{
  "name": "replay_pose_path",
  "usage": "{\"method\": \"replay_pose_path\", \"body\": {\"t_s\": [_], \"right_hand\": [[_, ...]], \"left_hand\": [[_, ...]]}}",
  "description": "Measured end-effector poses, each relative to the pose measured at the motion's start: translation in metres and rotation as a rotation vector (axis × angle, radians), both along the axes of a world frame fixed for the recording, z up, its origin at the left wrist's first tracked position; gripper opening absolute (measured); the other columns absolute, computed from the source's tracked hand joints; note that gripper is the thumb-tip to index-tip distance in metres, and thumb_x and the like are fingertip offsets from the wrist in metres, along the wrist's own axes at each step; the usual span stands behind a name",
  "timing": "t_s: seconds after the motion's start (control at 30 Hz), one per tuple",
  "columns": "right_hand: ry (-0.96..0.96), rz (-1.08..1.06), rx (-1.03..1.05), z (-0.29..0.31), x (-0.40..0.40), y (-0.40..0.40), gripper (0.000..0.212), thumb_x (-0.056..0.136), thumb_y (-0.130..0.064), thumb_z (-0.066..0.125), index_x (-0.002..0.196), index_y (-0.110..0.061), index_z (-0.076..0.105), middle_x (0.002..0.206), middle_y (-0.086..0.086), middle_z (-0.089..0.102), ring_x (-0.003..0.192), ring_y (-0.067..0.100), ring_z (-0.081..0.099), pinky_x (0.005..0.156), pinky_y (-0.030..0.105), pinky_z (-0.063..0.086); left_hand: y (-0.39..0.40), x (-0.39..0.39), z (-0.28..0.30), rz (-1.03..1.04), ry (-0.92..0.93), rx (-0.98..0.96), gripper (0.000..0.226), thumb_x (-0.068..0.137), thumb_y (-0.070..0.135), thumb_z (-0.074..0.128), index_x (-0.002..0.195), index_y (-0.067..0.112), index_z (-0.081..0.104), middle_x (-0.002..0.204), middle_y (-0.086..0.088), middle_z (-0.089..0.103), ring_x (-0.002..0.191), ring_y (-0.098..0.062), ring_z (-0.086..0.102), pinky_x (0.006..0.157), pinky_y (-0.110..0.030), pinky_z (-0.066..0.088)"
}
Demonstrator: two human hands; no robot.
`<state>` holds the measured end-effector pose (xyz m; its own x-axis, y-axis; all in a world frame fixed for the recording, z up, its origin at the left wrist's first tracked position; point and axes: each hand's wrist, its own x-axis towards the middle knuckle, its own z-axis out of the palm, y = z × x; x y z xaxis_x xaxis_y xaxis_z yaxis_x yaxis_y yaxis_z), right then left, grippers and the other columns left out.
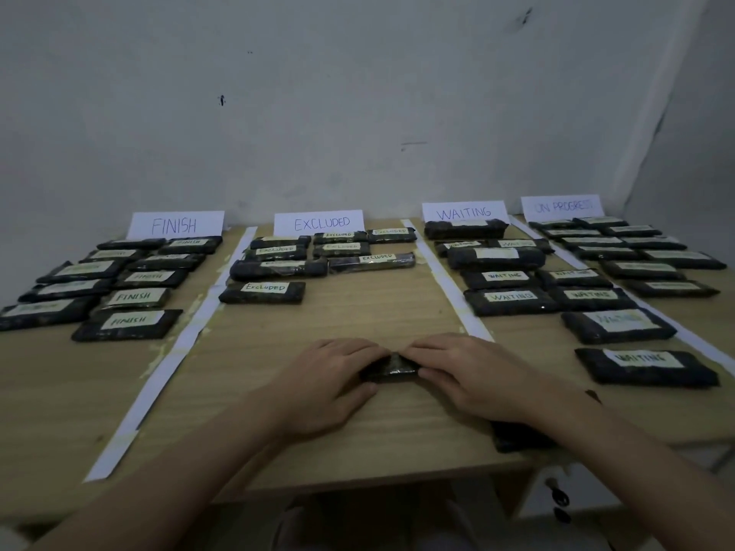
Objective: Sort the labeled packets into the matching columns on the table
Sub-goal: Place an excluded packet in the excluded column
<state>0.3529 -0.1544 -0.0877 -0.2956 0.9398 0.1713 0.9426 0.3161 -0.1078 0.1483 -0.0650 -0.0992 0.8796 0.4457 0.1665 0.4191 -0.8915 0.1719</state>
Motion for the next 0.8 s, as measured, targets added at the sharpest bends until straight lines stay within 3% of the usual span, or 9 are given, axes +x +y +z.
{"method": "replay_pose_path", "body": {"t_s": [0.07,0.17,0.23,0.3,0.4,0.53,0.67,0.73,0.8], "right_hand": [[0.158,0.001,0.024,-0.001,0.000,0.005,0.033,0.097,-0.027,0.039,0.124,-0.018,0.055,0.120,-0.001,0.061,0.110,0.013,0.053,0.096,0.030,0.041],[0.523,-0.098,0.180,0.003,0.002,0.015,0.026,0.093,-0.022,0.050,0.116,-0.017,0.062,0.106,-0.008,0.066,0.094,-0.001,0.058,0.086,0.012,0.044],[0.811,-0.179,0.229,0.010,0.003,0.019,0.025,0.089,-0.013,0.057,0.109,-0.027,0.063,0.102,-0.011,0.065,0.091,0.003,0.063,0.080,0.020,0.053],[1.032,-0.212,0.213,0.019,0.002,0.022,0.028,0.087,-0.007,0.058,0.100,-0.032,0.062,0.100,-0.002,0.066,0.088,0.011,0.066,0.075,0.028,0.057],[1.149,-0.212,0.206,0.028,0.000,0.026,0.025,0.087,-0.005,0.059,0.099,-0.026,0.063,0.098,0.003,0.068,0.088,0.012,0.067,0.076,0.030,0.057],[1.191,-0.219,0.243,0.031,-0.001,0.035,0.023,0.085,-0.007,0.061,0.096,-0.027,0.064,0.093,0.000,0.069,0.091,0.012,0.066,0.082,0.032,0.055],[1.202,-0.233,0.281,0.031,-0.002,0.044,0.019,0.084,-0.008,0.062,0.095,-0.022,0.066,0.093,0.000,0.069,0.091,0.015,0.065,0.081,0.030,0.055],[0.941,-0.236,0.392,0.028,-0.004,0.048,0.016,0.086,-0.012,0.061,0.101,-0.019,0.065,0.099,-0.003,0.067,0.093,0.011,0.063,0.082,0.030,0.054],[0.543,-0.157,0.506,0.023,-0.007,0.050,0.028,0.087,-0.026,0.057,0.111,-0.014,0.063,0.109,0.000,0.063,0.103,0.010,0.057,0.090,0.031,0.048]], "left_hand": [[0.002,0.001,-0.001,0.015,-0.132,-0.077,0.042,0.091,0.036,0.039,0.130,0.023,0.047,0.127,0.006,0.056,0.113,-0.009,0.051,0.099,-0.027,0.040],[0.005,0.006,0.006,0.155,-0.436,-0.299,0.026,0.093,0.019,0.049,0.117,0.022,0.058,0.109,0.006,0.065,0.098,-0.003,0.058,0.087,-0.017,0.045],[0.008,0.008,0.014,0.244,-0.633,-0.506,0.021,0.092,0.014,0.051,0.109,0.022,0.060,0.102,0.003,0.068,0.093,-0.007,0.063,0.084,-0.020,0.050],[0.012,0.009,0.022,0.253,-0.742,-0.642,0.017,0.092,0.012,0.051,0.102,0.021,0.061,0.094,-0.002,0.071,0.083,-0.014,0.067,0.078,-0.027,0.053],[0.017,0.010,0.029,0.237,-0.819,-0.733,0.019,0.092,0.010,0.050,0.096,0.025,0.062,0.080,0.003,0.074,0.070,-0.012,0.067,0.071,-0.025,0.053],[0.021,0.012,0.033,0.272,-0.870,-0.813,0.019,0.093,0.011,0.050,0.097,0.023,0.062,0.075,0.003,0.072,0.066,-0.010,0.066,0.070,-0.026,0.052],[0.025,0.010,0.033,0.292,-0.909,-0.924,0.018,0.094,0.012,0.047,0.105,0.010,0.062,0.086,-0.012,0.066,0.063,-0.012,0.065,0.070,-0.028,0.051],[0.027,0.011,0.034,0.314,-0.911,-0.922,0.018,0.094,0.012,0.047,0.105,0.008,0.062,0.087,-0.014,0.065,0.062,-0.011,0.066,0.066,-0.023,0.051],[0.029,0.012,0.034,0.343,-0.911,-0.902,0.016,0.094,0.011,0.047,0.102,0.010,0.061,0.085,-0.010,0.067,0.059,-0.008,0.065,0.060,-0.019,0.050]]}}
